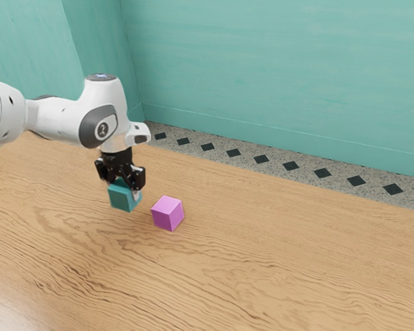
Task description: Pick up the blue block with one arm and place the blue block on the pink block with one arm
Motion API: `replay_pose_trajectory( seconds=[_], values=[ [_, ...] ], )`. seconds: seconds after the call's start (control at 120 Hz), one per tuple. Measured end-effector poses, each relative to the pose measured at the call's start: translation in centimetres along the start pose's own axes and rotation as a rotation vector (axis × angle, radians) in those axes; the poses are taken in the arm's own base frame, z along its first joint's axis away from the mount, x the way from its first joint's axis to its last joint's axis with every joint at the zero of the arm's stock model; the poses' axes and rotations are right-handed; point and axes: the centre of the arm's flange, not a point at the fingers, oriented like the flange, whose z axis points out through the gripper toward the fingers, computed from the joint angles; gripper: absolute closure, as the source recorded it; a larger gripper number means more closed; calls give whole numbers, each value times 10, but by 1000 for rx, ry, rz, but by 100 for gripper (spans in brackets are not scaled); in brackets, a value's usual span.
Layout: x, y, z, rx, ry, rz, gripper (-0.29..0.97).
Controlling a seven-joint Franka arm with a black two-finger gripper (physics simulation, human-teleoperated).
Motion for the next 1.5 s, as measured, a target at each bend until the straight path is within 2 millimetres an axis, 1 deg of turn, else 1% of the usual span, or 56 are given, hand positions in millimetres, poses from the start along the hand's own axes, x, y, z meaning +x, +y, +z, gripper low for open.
replay_pose_trajectory(
  seconds=[0.05, 0.217, 0.342, 0.625, 0.725, 0.875, 1.083, 1.325, 1.5],
  values=[
    [2, 3, 2, -1, -12, 5, 29],
    [6, 25, 3, -13, -33, 40, 29],
    [10, 33, 8, -20, -47, 53, 29],
    [20, 35, 4, -21, -25, 62, 29],
    [24, 40, 1, -27, -2, 71, 29],
    [31, 47, 6, -44, 29, 76, 29],
    [39, 61, 5, -72, 59, 90, 29],
    [47, 63, 11, -92, 61, 92, 29],
    [48, 66, 11, -115, 56, 86, 29]
  ],
)
